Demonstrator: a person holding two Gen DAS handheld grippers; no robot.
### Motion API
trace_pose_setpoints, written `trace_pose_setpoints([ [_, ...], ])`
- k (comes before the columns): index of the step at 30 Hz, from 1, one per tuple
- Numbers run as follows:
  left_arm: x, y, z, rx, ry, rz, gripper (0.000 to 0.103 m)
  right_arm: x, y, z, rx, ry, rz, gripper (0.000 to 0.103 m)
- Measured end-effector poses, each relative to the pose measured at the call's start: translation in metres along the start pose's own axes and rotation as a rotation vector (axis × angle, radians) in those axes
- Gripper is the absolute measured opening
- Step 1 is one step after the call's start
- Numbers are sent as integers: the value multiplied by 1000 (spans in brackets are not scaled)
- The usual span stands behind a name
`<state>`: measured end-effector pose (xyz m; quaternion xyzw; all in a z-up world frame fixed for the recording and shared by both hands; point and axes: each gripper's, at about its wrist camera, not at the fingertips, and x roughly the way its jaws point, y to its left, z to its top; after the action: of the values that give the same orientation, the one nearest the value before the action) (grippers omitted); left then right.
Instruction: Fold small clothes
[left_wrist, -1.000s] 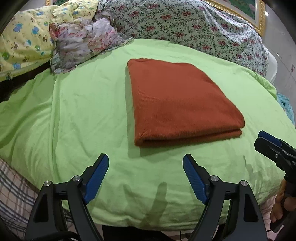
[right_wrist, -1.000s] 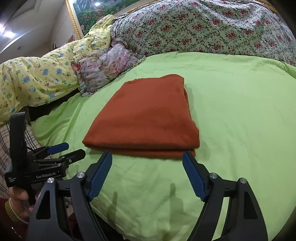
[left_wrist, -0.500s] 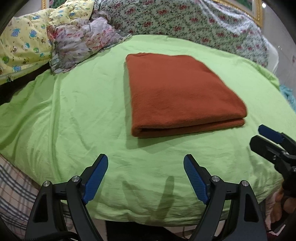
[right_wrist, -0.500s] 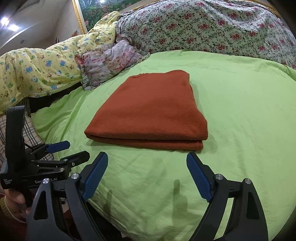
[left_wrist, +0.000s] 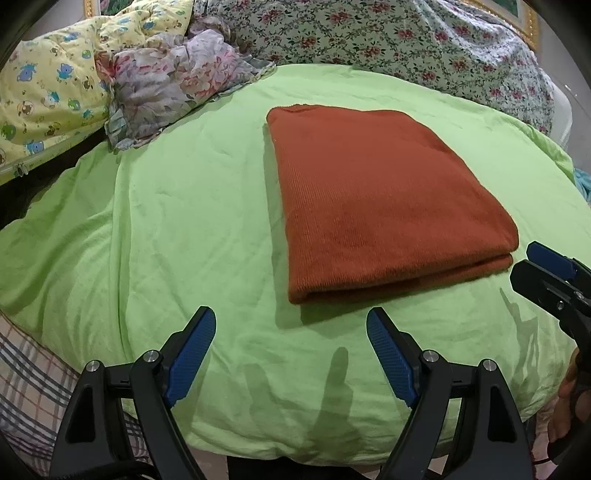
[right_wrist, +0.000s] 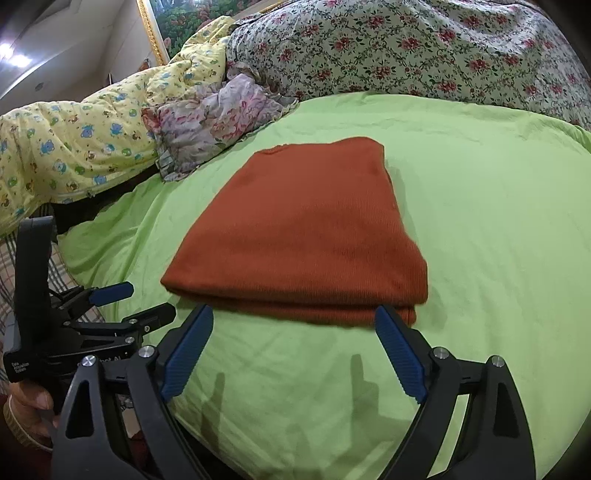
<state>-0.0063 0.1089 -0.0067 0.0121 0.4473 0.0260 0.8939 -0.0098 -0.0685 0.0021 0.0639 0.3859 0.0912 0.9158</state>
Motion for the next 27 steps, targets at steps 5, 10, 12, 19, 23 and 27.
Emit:
trace_pose_setpoints([
  [5,1,-2,4,-2,1,3,84,5,-3,8,-3,2,-4,91],
  [10,4,-2,9,0,6,8,84,10,-5,13,5,10,-4,91],
  [12,5,-3,10,-1,11,5,84,12,-4,14,5,18,-3,91],
  [19,8,-3,12,-2,20,8,85,19,0,14,-7,48,-3,91],
  [23,10,-2,14,-6,24,10,85,20,0,15,-6,56,-3,91],
  [27,11,-3,16,-6,26,11,85,23,-1,18,-4,66,-6,91],
])
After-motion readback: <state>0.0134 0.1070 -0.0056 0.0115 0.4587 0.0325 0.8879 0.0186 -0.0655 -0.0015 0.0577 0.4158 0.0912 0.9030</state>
